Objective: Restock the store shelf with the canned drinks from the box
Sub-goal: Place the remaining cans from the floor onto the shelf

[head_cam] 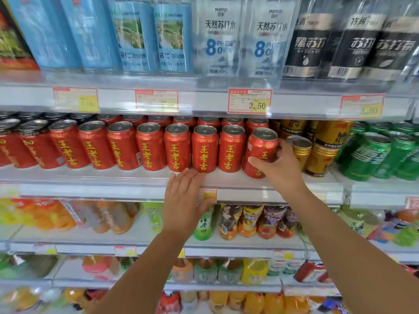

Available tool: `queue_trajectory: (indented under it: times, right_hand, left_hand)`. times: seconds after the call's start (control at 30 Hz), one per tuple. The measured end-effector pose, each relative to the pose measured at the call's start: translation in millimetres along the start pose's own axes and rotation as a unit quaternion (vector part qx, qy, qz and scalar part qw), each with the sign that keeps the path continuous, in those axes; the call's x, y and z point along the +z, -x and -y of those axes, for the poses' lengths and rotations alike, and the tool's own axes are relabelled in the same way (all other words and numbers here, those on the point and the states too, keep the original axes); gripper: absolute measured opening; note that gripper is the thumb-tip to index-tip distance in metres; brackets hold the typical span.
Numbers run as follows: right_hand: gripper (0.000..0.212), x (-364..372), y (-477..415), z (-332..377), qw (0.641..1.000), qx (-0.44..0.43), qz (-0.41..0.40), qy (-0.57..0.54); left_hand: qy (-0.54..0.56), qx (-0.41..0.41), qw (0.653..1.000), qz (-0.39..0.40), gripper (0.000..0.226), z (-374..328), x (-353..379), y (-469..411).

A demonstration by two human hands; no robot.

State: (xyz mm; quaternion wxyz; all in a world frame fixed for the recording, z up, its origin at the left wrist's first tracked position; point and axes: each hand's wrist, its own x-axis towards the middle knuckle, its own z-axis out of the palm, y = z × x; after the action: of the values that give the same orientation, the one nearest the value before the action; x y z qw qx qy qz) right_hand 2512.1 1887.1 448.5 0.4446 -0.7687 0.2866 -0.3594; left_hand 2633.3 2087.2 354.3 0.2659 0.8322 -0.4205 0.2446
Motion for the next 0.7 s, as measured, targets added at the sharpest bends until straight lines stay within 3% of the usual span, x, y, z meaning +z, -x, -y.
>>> queue_trajectory:
  times: [0.53, 0.7]
  right_hand:
    - [0.089, 0.5, 5.2, -20.1, 0.999, -0.023, 0.031, 0.034]
    - [0.080, 0.8, 5.0, -23.7, 0.998, -0.027, 0.023, 0.048]
  left_hand:
    - [-0.006, 0.007, 0.999, -0.040, 0.059, 1.3, 8.3, 0.9]
    - [0.003, 0.001, 0.999, -0.035, 0.059, -0.4, 6.1, 1.4]
